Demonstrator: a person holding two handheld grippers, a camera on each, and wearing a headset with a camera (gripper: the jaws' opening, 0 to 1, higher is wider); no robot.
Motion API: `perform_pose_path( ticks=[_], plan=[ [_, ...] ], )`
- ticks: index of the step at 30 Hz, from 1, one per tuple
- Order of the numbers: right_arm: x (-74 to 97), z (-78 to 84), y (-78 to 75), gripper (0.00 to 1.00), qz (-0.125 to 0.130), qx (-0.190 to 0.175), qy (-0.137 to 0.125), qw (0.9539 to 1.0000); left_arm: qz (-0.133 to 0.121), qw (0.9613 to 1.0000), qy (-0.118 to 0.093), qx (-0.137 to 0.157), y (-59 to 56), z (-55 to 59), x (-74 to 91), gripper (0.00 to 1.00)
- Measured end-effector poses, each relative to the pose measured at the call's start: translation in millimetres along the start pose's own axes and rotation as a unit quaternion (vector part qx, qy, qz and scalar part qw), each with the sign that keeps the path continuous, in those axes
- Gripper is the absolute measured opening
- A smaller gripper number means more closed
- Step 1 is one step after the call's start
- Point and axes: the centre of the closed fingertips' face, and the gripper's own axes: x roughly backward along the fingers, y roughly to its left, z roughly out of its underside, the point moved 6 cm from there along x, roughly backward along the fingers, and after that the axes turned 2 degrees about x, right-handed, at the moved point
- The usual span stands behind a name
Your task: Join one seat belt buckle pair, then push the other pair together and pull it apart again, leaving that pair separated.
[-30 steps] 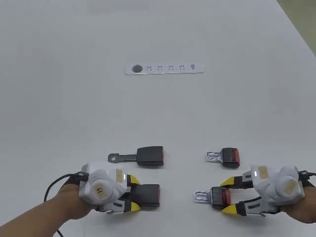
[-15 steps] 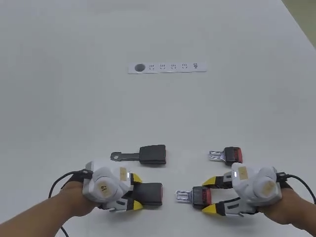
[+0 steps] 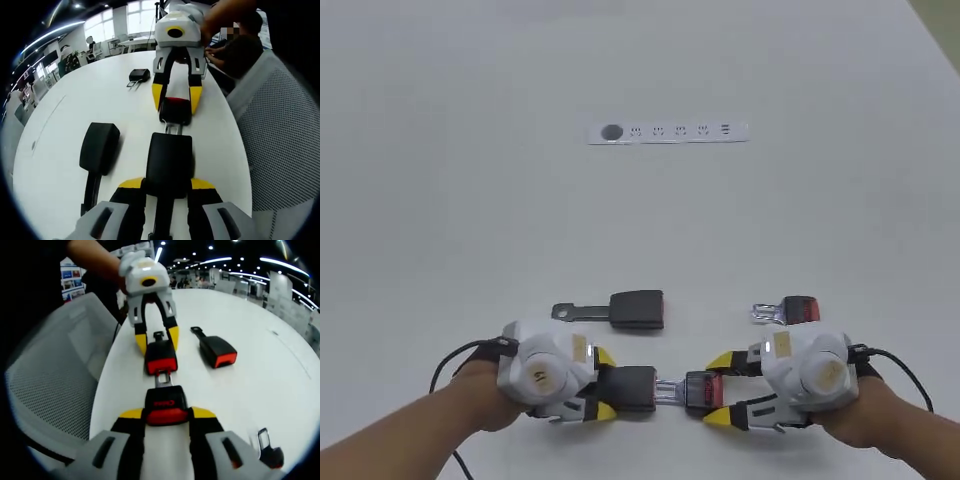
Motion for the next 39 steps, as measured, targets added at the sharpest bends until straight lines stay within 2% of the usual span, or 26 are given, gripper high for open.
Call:
perform_pose_path(
  ticks=[5, 6, 11, 19, 24, 25, 27, 39],
  plan=[
    [-7.4, -7.0, 0.6, 0.34, -0.003, -0.002, -0.007, 1.0000, 0.001, 1.0000, 0.001, -0.002, 1.5, 1.3, -0.5, 0.33],
    [-9.2, -9.3, -0.2, 0.34, -0.002, 0.006, -0.006, 1.0000, 0.002, 1.0000, 0.002, -0.003, 1.5, 1.2, -0.4, 0.33],
    [-7.4, -9.0, 0.3, 0.33, -0.003, -0.005, -0.003, 1.0000, 0.004, 0.9999, 0.005, -0.011, 2.0, 0.3, -0.5, 0.33],
    [-13.7, -15.3, -0.1, 0.33, -0.005, -0.005, 0.005, 1.0000, 0.006, 0.9999, 0.005, -0.013, 2.8, 1.5, -0.1, 0.32],
    [-23.9, -25.0, 1.9, 0.33, -0.003, -0.008, 0.001, 1.0000, 0.009, 0.9998, 0.005, -0.017, 3.4, 1.4, -0.2, 0.32],
    [-21.1, -25.4, -0.4, 0.33, -0.003, -0.001, 0.004, 1.0000, 0.011, 0.9998, 0.005, -0.016, 4.2, 1.9, -0.2, 0.32],
    [-18.6, -23.1, 0.5, 0.33, -0.005, -0.012, -0.002, 0.9999, 0.012, 0.9997, 0.005, -0.020, 4.6, 1.6, -0.6, 0.32],
    [-18.3, -21.4, 3.1, 0.33, 0.000, -0.008, 0.000, 1.0000, 0.012, 0.9998, -0.006, -0.015, 5.5, 1.4, -1.5, 0.32]
  ],
)
